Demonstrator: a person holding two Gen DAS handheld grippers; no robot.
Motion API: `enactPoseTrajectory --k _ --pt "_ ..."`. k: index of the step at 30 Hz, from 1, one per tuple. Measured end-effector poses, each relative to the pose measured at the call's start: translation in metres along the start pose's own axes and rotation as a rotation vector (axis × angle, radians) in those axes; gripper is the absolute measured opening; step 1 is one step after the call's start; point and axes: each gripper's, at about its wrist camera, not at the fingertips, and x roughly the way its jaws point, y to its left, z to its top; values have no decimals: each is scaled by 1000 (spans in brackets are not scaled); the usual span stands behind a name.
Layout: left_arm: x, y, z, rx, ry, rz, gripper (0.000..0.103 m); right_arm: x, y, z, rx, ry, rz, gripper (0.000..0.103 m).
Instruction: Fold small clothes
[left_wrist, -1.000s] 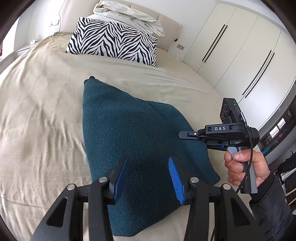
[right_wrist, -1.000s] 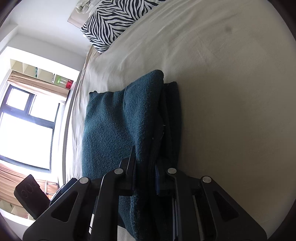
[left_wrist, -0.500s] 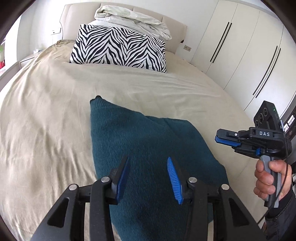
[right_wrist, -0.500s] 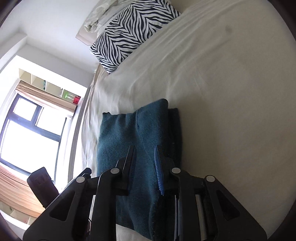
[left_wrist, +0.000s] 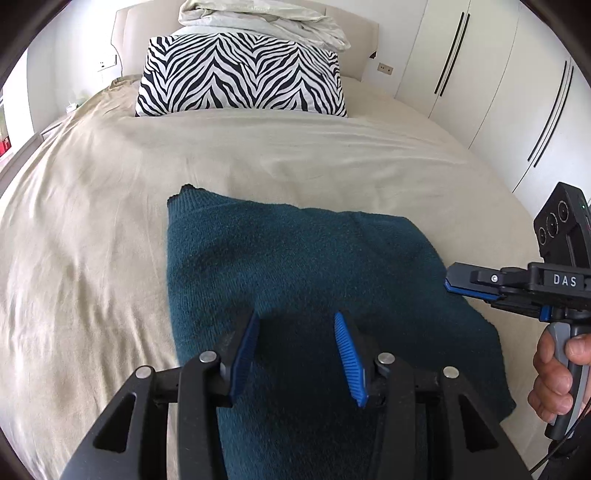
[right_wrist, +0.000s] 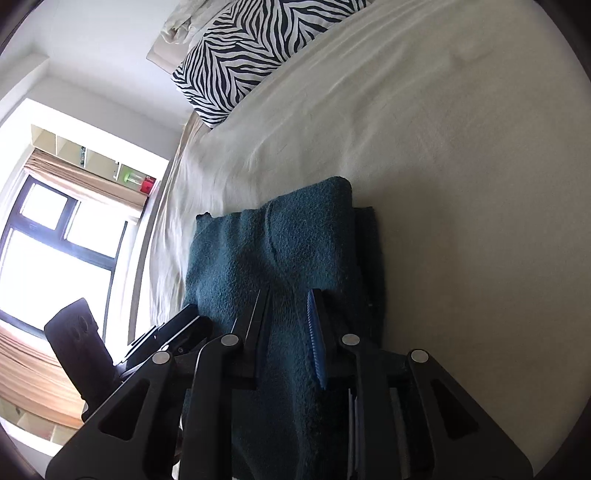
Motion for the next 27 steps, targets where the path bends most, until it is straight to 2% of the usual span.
enactPoseTrajectory --k 2,3,5,7,9,11,12,14,15,16,18,20,21,24,27 --pt "-14 -5 -16 7 -30 11 46 -20 12 -17 -45 -8 50 19" --pt "-15 -8 -25 17 -28 22 46 -25 16 -27 -70 -2 48 19" --pt "-6 -17 -40 62 -20 49 47 -22 18 -45 -110 32 7 19" --pt "-1 -20 -43 78 -23 67 48 -9 2 -63 -99 83 -29 19" --pt "-8 -17 -38 42 -11 44 48 -13 -6 -67 -69 49 14 19" --pt "-24 -10 -35 -5 -28 7 50 -25 -1 -66 -51 44 7 19" --pt "-35 -5 -35 -22 -51 1 52 -32 3 -65 -66 32 -8 20" --pt "-54 8 -38 -67 -109 2 73 -44 12 -62 -107 -6 -40 27" --pt "-59 17 -40 -99 -124 4 75 -51 12 -61 -114 -18 -38 38" --pt "-60 26 -42 -131 -118 1 75 -56 11 -59 -111 -26 -33 57" --pt "-53 44 -46 -193 -74 -15 74 -64 4 -53 -89 -55 -59 67" --pt "-42 55 -50 -226 -27 -24 74 -67 -7 -49 -63 -47 -57 67" --pt "-34 57 -52 -239 16 -57 74 -57 -13 -37 -32 -30 -43 67" --pt "-8 61 -57 -315 135 -180 73 -37 -34 -31 50 39 -7 66" --pt "4 62 -55 -351 163 -209 74 -16 -38 -27 64 73 13 65"
